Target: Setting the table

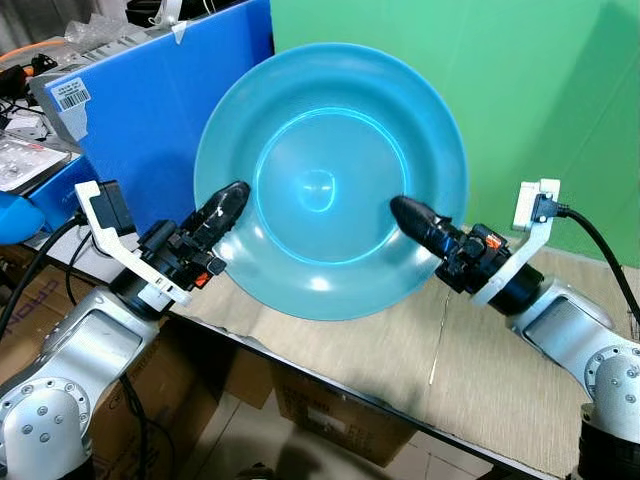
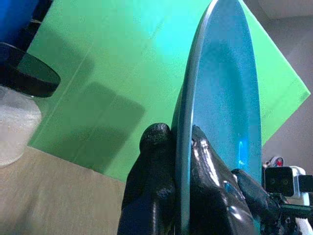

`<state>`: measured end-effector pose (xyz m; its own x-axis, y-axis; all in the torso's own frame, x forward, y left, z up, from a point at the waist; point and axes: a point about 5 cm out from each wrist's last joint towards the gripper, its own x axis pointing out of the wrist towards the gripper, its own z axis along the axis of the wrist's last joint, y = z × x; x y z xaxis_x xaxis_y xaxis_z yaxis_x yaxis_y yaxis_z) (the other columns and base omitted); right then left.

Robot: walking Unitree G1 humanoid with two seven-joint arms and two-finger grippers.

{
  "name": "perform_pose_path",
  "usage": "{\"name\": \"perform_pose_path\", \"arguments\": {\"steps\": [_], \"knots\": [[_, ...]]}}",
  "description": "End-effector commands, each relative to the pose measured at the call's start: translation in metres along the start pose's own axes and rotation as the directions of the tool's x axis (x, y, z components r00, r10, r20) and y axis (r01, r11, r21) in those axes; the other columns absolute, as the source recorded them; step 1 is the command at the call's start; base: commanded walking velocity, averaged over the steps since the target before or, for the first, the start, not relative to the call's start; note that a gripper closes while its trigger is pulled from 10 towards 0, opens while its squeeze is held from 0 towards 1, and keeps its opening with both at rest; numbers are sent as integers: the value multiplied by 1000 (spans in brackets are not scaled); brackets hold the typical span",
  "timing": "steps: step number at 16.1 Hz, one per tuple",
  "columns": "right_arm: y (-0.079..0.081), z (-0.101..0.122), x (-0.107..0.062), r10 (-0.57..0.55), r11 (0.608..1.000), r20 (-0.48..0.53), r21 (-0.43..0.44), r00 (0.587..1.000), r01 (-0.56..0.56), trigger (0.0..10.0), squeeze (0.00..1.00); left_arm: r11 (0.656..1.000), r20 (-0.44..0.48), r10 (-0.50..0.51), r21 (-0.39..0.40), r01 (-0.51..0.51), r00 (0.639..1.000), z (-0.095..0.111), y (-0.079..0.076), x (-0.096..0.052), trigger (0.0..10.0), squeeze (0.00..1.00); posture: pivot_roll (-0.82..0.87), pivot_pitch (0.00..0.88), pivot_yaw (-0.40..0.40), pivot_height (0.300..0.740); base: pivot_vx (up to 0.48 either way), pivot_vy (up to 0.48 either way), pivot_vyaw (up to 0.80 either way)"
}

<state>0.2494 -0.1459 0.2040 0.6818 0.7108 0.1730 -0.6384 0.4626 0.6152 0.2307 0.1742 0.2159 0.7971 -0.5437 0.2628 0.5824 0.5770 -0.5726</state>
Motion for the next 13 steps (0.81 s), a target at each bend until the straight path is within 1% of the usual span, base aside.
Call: {"name": "perform_pose_path", "arguments": {"steps": [1,3,5,6,7,8,9,10,12,13], "knots": [[0,2,2,-5,1000,4,11,1000,5,0,0,999,9,-38,-2,38,999,2,-5,2,0,0,142,0,45,740,0,0,0],[4,2,3,19,1000,10,8,1000,-20,0,0,1000,5,-23,5,23,1000,1,-4,3,0,0,140,0,46,740,0,0,0],[4,3,2,25,1000,19,5,999,-26,0,0,1000,8,-15,7,15,1000,1,-3,4,0,0,139,0,46,740,0,0,0],[5,3,1,30,1000,23,4,999,-30,0,0,1000,6,-4,13,4,1000,1,-3,4,1529,0,138,0,45,740,0,0,0],[6,2,1,34,999,25,6,999,-35,0,0,999,2,28,25,-29,1000,0,0,4,10000,0,138,0,45,740,0,0,0],[7,2,1,35,999,26,8,999,-35,0,0,998,-1,56,33,-56,998,0,3,4,10000,0,138,0,46,740,0,0,0],[7,1,1,36,999,27,9,999,-36,0,0,997,3,65,32,-65,998,0,5,4,10000,267,137,0,51,740,0,0,0],[8,0,3,33,999,38,13,999,-34,0,0,996,16,80,36,-80,997,3,9,5,10000,1000,138,0,57,740,0,0,0],[8,0,2,19,1000,51,17,999,-20,0,0,996,20,78,39,-79,997,5,9,5,10000,1000,136,0,55,740,0,0,0],[4,1,-1,-18,1000,67,21,998,17,0,0,992,29,107,58,-109,994,6,12,6,10000,1000,136,0,55,740,0,0,0]]}}
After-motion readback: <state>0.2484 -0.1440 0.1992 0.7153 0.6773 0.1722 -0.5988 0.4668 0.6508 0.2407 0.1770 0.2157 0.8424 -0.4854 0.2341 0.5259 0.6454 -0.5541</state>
